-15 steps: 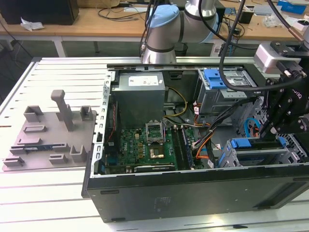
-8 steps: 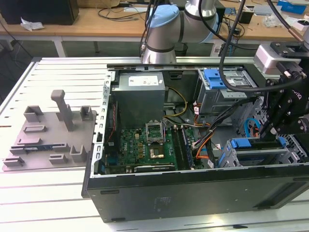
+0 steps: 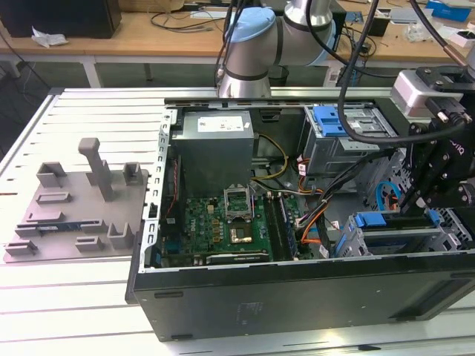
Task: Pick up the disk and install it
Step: 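Insert the second disk wire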
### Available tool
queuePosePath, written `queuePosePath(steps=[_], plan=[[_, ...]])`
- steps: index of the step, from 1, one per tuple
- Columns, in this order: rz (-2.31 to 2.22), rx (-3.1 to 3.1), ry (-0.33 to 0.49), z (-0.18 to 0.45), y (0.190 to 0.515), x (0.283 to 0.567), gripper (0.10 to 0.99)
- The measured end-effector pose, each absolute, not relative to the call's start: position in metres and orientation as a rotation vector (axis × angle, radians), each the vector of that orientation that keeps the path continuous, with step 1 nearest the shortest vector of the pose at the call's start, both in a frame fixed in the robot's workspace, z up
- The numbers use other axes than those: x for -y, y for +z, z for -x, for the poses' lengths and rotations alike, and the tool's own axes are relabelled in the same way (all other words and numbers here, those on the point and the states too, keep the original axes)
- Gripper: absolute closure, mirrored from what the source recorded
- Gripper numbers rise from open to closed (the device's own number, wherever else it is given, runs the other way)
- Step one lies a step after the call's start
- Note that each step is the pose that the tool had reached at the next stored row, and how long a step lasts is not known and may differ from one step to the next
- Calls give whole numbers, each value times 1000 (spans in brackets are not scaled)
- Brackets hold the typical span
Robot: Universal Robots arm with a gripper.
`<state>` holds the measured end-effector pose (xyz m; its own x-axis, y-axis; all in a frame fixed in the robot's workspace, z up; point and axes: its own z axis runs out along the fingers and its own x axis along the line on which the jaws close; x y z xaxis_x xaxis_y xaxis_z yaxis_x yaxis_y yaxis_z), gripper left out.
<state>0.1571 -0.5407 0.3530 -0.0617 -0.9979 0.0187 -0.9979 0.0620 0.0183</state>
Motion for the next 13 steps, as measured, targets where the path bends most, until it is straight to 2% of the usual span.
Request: queuePosePath(steps=[13], plan=[[-2138,2266,-1,-157,353,535,925]])
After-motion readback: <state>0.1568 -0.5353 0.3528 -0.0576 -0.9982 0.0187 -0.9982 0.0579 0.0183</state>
